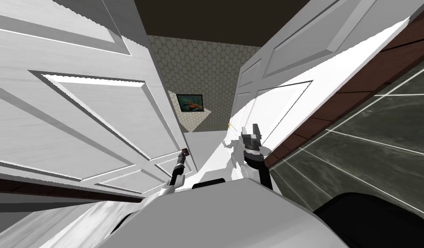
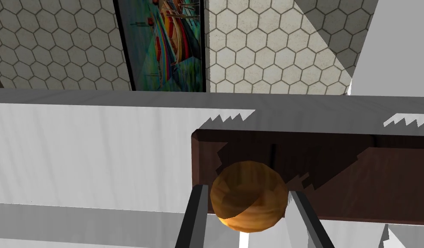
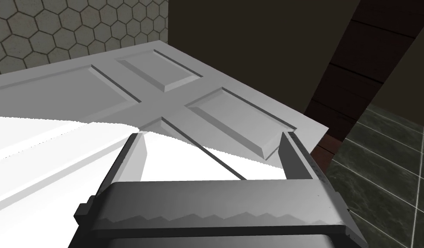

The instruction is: Push the door open

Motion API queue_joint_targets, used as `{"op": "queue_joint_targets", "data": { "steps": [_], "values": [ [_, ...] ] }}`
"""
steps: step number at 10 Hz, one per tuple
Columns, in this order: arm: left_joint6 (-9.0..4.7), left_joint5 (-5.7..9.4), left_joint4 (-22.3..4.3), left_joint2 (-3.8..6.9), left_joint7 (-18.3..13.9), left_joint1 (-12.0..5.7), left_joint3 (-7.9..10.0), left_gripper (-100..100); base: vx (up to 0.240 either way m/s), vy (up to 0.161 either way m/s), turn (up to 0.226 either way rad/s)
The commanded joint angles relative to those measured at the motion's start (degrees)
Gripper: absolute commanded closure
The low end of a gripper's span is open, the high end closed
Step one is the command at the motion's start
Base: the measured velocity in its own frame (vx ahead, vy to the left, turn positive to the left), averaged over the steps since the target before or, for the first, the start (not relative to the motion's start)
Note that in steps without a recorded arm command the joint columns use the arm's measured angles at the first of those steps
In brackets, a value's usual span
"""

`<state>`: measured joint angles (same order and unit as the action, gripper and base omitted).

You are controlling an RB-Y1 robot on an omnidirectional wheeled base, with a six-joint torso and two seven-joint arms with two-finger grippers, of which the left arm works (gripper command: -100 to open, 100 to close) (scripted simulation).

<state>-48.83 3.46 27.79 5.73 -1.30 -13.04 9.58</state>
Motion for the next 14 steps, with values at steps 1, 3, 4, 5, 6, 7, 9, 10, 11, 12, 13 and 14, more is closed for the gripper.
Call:
{"op": "queue_joint_targets", "data": {
  "steps": [1,3,4,5,6,7,9,10,11,12,13,14],
  "values": [
    [1.25,0.18,2.69,0.32,0.21,1.3,0.42,100,0.054,-0.003,0.001],
    [1.25,0.18,2.69,0.32,0.21,1.3,0.42,100,-0.005,0.008,-0.011],
    [1.27,0.92,2.62,0.57,0.67,1.37,1.64,100,0.096,-0.04,0.059],
    [1.27,0.92,1.81,0.57,0.67,1.37,1.64,100,0.153,-0.053,0.088],
    [1.27,0.92,2.62,0.57,0.67,1.37,1.64,100,0.084,-0.023,0.053],
    [1.28,1.48,2.56,0.73,1.02,1.42,2.55,100,0.119,-0.025,0.069],
    [3.97,1.1,7.88,-0.19,1.2,3.93,1.95,-100,0.012,-0.048,0.039],
    [3.93,1.08,7.91,-0.26,1.21,4.0,1.91,-100,-0.202,-0.082,0.022],
    [3.85,1.04,7.97,-0.44,1.24,4.13,1.83,-100,-0.17,-0.071,0.026],
    [3.76,1.0,8.03,-0.64,1.27,4.28,1.74,-100,-0.187,-0.097,0.028],
    [3.68,0.96,8.09,-0.86,1.3,4.42,1.66,-100,-0.185,-0.143,0.028],
    [3.61,0.92,8.14,-1.06,1.33,4.53,1.59,-100,-0.215,-0.115,0.037]
  ]
}}
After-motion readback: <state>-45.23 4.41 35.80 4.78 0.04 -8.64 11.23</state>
